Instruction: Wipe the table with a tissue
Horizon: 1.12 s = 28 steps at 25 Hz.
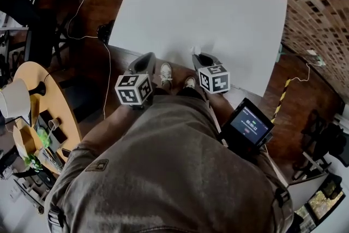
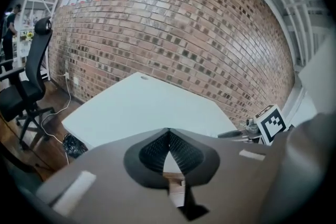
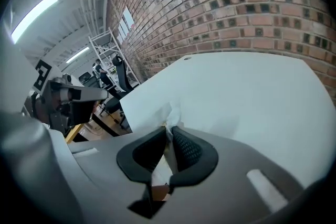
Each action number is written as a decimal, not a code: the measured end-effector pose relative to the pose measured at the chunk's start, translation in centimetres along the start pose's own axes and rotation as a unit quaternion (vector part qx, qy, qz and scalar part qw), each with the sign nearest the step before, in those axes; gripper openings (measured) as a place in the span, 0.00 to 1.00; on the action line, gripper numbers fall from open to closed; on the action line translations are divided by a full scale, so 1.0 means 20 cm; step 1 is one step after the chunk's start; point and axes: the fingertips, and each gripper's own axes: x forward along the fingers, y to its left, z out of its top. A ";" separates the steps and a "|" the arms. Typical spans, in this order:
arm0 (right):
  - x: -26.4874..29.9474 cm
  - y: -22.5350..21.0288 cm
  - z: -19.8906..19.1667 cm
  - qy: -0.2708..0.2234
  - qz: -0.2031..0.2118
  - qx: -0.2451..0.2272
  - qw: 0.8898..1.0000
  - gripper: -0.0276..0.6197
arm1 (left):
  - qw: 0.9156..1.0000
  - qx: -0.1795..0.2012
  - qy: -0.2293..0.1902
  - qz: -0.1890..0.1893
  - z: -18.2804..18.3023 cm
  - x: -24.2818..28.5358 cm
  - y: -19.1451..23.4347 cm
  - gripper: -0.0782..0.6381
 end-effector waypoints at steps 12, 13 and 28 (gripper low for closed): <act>-0.45 -0.06 -0.07 -0.092 0.014 0.038 0.995 0.11 | 0.993 0.104 -0.051 0.001 -0.04 -0.06 -0.40 0.11; -0.48 -0.06 -0.07 -0.098 0.014 0.037 0.994 0.11 | 0.993 0.109 -0.054 0.001 -0.04 -0.07 -0.42 0.11; -0.87 0.19 -0.01 -0.219 -0.039 0.051 0.974 0.11 | 0.983 0.144 -0.093 -0.066 0.00 -0.23 -0.49 0.11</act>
